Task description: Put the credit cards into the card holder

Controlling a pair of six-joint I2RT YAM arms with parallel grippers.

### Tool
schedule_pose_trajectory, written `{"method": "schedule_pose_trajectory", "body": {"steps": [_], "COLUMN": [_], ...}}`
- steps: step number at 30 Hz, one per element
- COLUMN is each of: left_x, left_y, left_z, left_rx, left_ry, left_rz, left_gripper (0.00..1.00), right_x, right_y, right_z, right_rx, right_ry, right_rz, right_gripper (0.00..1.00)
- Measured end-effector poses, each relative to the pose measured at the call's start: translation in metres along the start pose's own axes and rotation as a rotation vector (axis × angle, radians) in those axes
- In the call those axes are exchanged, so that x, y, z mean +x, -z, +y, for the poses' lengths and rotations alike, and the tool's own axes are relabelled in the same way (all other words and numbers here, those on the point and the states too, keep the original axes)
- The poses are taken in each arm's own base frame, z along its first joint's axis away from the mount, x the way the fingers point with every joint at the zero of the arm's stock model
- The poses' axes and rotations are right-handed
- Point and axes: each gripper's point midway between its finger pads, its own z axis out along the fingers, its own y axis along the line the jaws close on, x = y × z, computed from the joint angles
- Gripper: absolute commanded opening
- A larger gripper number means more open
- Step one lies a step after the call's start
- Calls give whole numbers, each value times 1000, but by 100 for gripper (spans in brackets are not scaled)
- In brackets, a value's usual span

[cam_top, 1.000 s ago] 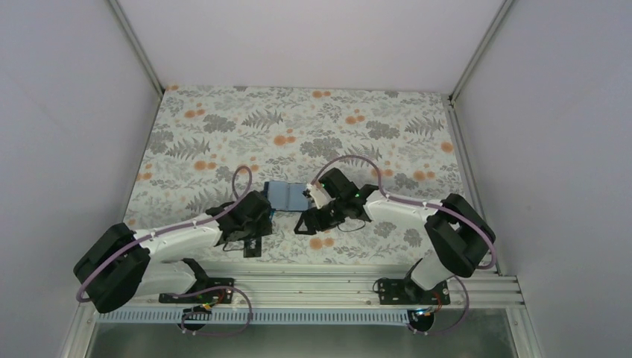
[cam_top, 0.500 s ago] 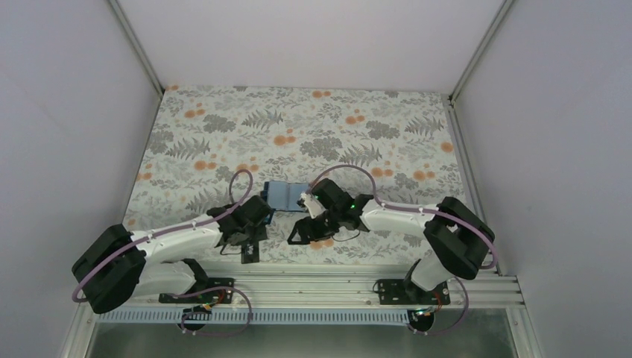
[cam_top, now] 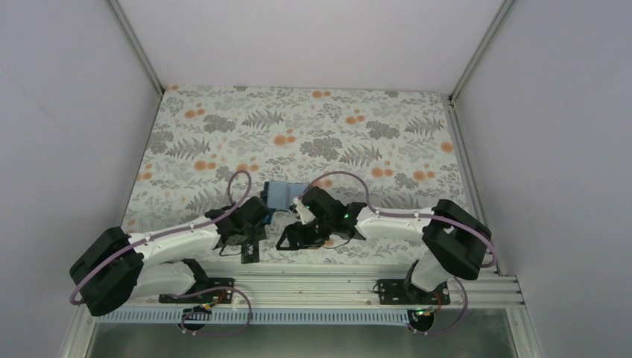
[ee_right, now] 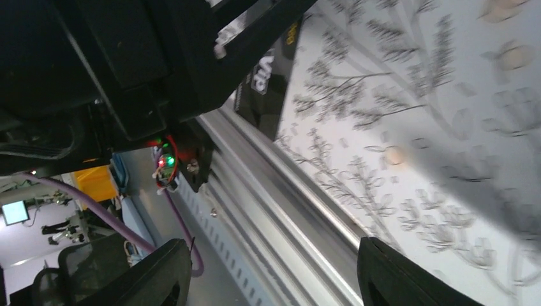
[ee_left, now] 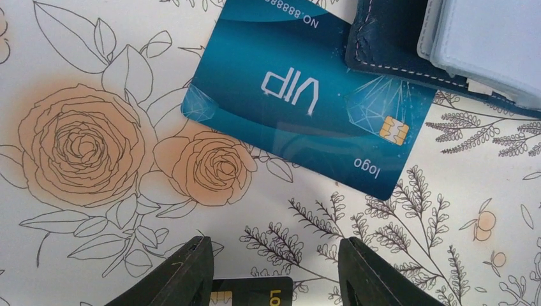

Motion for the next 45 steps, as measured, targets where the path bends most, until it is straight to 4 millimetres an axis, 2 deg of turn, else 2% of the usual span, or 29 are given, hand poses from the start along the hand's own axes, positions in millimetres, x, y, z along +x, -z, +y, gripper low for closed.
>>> {"method": "schedule_pose_trajectory", "body": {"steps": [7,13,17,26,32,39,45], "left_x": [1,3,5,8,9,10,9], "left_y": [1,2,3,5,7,9,10], "left_z": [1,0,2,5,5,7,7], "left_rx": [9,14,16,22,30,28,32], "left_ry": [-7,-22,-26,-31,-44,-57,-62], "left_rz": [2,7,14,18,21,22,18], "left_gripper": [51,51,51,51,51,51,52], "right_x": [22,39,44,41,34,22,18], "right_y": [-30,-62,-74,-89,-103,-122,-127], "right_z": [22,17,12,25,35,25,24], "right_rx": [-32,6,20,21,30,46,43], "right_ry": [-74,-168,-224,-322,-378,-451,-480], "right_rz": [33,75,78,16,-67,-127,-145], "right_gripper": [67,66,65,63,59,53,51]}}
